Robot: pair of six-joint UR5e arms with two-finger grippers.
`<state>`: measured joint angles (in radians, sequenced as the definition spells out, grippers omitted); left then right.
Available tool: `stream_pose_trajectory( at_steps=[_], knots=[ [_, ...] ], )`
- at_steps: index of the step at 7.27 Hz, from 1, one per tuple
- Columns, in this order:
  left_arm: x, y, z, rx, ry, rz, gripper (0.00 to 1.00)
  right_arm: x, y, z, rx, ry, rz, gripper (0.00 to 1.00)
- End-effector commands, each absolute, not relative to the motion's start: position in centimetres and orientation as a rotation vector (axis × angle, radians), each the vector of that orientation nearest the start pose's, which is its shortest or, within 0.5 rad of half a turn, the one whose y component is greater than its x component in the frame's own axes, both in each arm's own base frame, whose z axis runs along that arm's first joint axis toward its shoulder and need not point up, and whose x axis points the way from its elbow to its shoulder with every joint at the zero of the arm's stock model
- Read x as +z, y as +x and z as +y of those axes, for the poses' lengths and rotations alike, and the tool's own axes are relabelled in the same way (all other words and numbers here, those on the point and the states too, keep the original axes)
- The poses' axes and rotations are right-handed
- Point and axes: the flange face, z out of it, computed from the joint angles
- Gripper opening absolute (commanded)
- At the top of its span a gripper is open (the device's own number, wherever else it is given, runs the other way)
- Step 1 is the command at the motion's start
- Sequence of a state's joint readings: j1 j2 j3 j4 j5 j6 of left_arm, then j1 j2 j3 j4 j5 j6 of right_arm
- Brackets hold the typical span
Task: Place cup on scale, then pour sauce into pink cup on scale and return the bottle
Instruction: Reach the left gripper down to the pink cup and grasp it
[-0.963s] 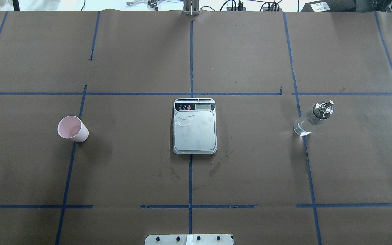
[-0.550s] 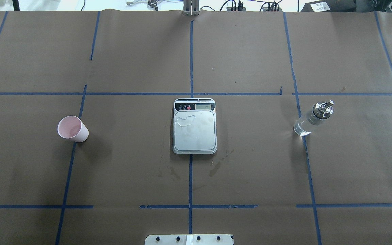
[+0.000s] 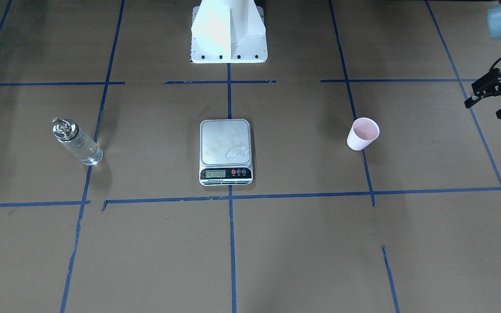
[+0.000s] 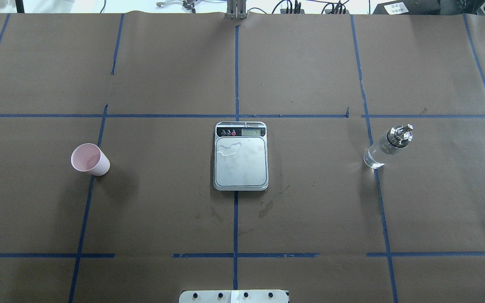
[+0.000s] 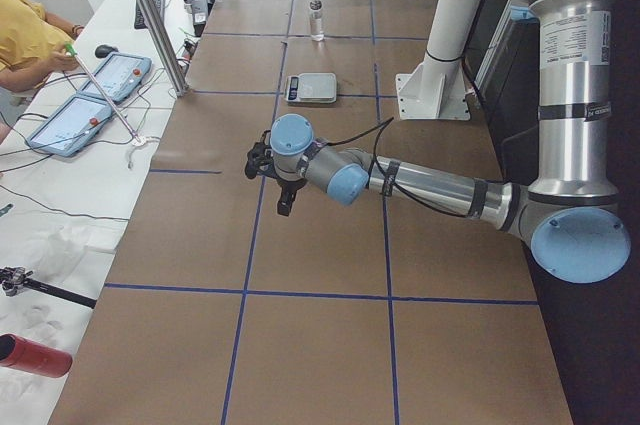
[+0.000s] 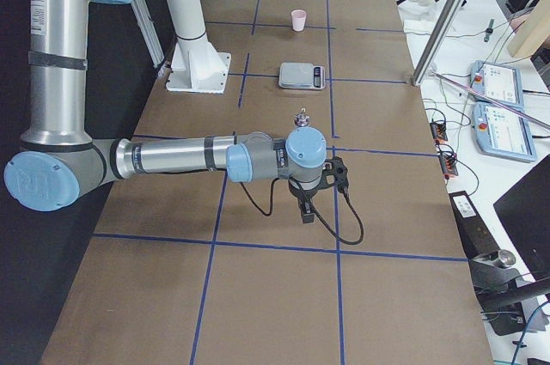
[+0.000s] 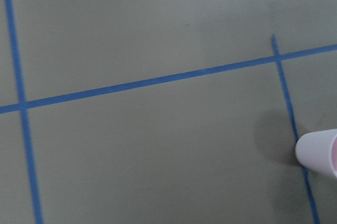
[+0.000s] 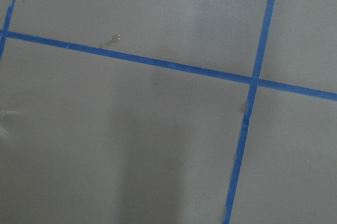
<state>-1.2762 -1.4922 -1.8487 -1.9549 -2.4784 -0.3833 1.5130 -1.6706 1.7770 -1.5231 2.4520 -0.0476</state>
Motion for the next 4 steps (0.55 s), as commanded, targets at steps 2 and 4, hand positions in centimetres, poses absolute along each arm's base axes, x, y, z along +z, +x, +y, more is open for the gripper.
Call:
stream_pose_trajectory(
  at_steps=[2, 4],
  knots=[
    [47.4, 15.0, -46.9, 0.246, 0.225, 1.029, 1.00, 58.9, 3.0, -45.9, -0.171, 0.144, -0.885, 1.00],
    [46.8, 18.3, -46.7, 0.139, 0.144, 1.017, 1.00, 58.5, 2.8, -46.4, -0.177, 0.152, -0.892, 1.00]
  ],
)
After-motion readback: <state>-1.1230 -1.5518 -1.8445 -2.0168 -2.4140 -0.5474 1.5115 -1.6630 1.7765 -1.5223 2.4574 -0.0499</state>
